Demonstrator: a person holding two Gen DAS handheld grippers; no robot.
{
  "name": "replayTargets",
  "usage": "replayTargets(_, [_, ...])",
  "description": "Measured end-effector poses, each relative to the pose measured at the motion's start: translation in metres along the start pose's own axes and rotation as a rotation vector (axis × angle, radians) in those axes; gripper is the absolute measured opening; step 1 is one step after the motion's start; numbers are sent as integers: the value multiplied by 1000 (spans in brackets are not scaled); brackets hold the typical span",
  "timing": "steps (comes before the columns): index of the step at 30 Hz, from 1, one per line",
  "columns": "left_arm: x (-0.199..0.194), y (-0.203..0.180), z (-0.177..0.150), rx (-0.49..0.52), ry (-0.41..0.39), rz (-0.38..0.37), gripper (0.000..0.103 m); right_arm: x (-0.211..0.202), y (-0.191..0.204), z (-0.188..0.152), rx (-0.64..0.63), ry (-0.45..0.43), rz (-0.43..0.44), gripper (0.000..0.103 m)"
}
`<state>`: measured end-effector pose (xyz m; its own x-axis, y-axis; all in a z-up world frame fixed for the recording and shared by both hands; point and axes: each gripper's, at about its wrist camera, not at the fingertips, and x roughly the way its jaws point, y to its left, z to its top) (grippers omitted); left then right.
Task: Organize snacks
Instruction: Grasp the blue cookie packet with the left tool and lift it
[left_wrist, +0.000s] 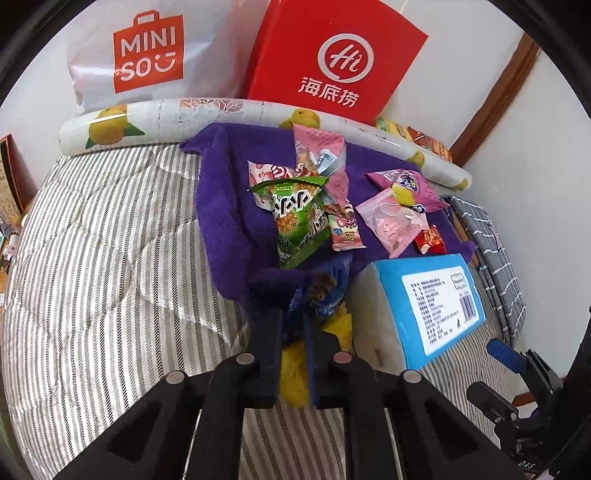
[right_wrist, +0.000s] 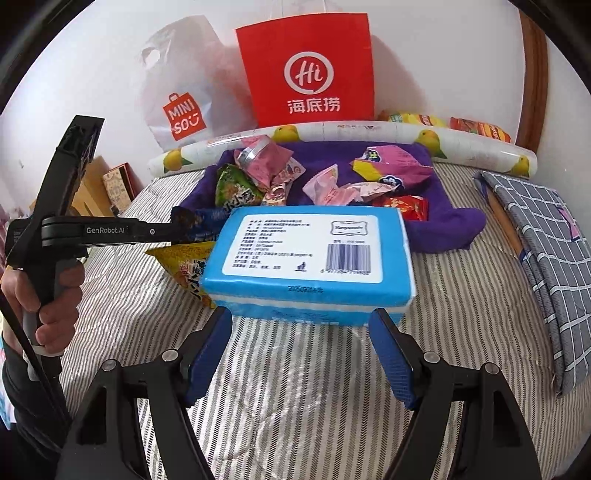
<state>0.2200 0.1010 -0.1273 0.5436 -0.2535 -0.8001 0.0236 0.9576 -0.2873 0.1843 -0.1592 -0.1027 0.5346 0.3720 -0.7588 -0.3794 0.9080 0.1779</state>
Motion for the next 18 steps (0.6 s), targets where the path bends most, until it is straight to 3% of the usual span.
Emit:
replayTargets(8, [-35,10,-15,-1,-46,-2,8,-6,19,3,-23,-15,27,77])
replayTargets(18, [-61,58,-36,-100,-68,46,7,10,75,21,-148,-59,74,77])
